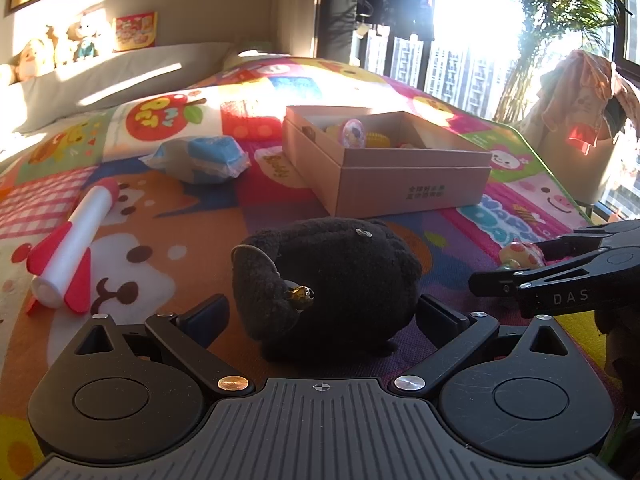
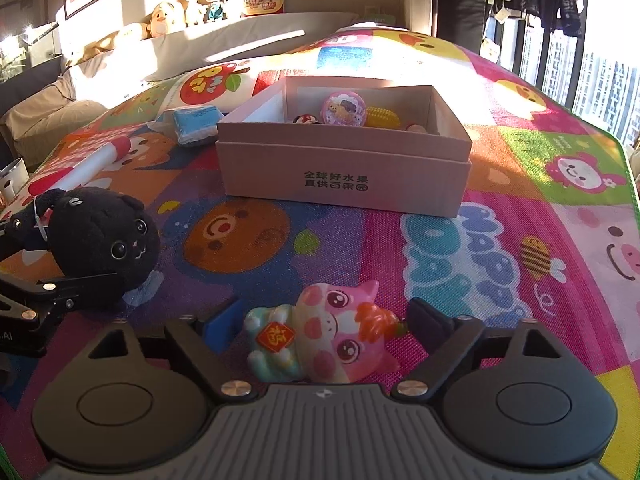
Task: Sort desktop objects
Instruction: 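Grasp the pink unicorn squishy with the right gripper while the left gripper holds the bear, then carry the bear into the box with the left gripper while the right gripper carries the squishy in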
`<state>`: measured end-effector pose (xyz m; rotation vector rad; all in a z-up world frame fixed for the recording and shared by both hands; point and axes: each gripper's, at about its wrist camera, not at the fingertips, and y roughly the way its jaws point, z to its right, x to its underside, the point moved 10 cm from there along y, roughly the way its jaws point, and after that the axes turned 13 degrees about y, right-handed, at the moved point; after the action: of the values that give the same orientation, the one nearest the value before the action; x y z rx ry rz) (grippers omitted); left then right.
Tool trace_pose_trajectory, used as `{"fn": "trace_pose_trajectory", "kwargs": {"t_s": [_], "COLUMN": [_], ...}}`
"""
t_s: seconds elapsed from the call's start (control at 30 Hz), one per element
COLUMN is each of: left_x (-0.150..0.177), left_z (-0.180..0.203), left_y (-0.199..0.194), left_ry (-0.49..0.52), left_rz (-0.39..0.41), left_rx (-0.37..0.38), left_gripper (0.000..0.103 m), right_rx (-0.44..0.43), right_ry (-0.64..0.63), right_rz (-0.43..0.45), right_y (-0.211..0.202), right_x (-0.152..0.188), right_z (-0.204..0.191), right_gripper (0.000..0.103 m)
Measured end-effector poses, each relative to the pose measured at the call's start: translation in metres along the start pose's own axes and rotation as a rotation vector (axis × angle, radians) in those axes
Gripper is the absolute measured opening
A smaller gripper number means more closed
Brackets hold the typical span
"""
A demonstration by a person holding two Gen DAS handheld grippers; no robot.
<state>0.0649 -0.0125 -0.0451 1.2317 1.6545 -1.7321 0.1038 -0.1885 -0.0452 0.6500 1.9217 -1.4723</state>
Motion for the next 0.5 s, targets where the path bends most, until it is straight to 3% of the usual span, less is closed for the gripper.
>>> {"fn": "trace_pose_trajectory", "kwargs": {"t_s": [0.17, 0.4, 0.43, 0.47, 0.5], "left_x": [-0.003, -0.005, -0.006, -0.006, -0.005], "left_z": [0.008, 0.007, 0.008, 0.010, 0.011], "left_y": [0.001, 0.005, 0.004, 0.003, 0.003], "left_ry": [0.068, 0.066, 0.074, 0.080, 0.084], "left_rz": [-0.014, -0.031, -0.028, -0.028, -0.033], "left_rx": [-0.043, -0.088, -0.090, -0.086, -0.085], "left_gripper": [0.102, 0.102, 0.099, 0.089, 0.088], "right_rx": [-0.017, -0.030, -0.031, -0.033, -0.034], "right_ry": [-0.001, -0.011, -0.011, -0.011, -0.013], "right_rz": [-0.001, -0.008, -0.008, -0.006, -0.005], "right_y": [-0.009, -0.022, -0.024, -0.026, -0.028], "right_x": [0.003, 0.011, 0.012, 0.012, 0.012], "right_z": [-0.003, -0.004, -0.003, -0.003, -0.002], "right_gripper": [0.074, 0.074, 0.074, 0.074, 0.074]}}
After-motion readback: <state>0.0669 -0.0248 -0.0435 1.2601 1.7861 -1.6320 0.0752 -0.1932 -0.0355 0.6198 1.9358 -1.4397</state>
